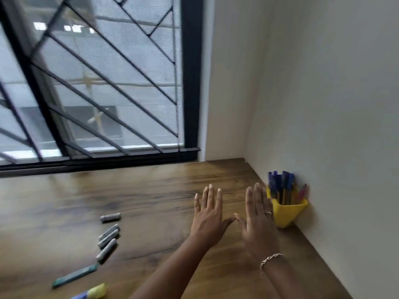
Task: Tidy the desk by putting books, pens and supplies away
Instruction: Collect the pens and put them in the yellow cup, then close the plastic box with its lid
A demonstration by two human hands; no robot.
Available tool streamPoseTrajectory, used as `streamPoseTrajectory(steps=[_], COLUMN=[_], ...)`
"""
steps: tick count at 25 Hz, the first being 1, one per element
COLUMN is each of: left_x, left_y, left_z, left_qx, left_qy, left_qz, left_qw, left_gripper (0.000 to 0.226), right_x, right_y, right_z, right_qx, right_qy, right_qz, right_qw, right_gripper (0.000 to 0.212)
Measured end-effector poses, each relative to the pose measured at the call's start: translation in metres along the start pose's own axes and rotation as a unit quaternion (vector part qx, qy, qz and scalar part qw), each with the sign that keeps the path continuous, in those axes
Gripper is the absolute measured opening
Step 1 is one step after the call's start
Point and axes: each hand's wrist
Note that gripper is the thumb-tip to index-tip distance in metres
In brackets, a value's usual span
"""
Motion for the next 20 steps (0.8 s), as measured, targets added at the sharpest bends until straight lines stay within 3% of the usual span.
streamPoseTrajectory(steps=[7,15,18,20], left_x=[-0.056,-0.117,-0.147,-0.164], left_y=[-0.017,-0.053,-0.069,-0.081], left_z=[-0.078,-0.168,-0.210,-0.240], left_qx=[-0.028,0.006,0.039,0.050], left_qy=[-0.144,-0.208,-0.218,-0.200], left_qz=[0.049,0.103,0.091,0.079], left_qw=[0.988,0.973,0.971,0.975], left_gripper=[0.087,0.085,0.084,0.096], right_x=[-0.072,-0.168,-0.208,-0.233], right_y=[0.024,0.036,0.037,0.036], right_z=[-0.020,-0.065,-0.086,-0.101], right_qx=[-0.079,-0.128,-0.148,-0.162], right_qy=[-0.062,-0.081,-0.081,-0.075], right_qz=[0.043,0.044,0.064,0.067], right_qw=[0.994,0.987,0.983,0.982], right_gripper=[0.077,0.089,0.080,0.070])
Point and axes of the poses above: each hand's wrist, its own z-axis towards the middle knuckle, its own y-axis out of the palm, x = y × z, and after that the axes turned 15 degrees about y, right-handed
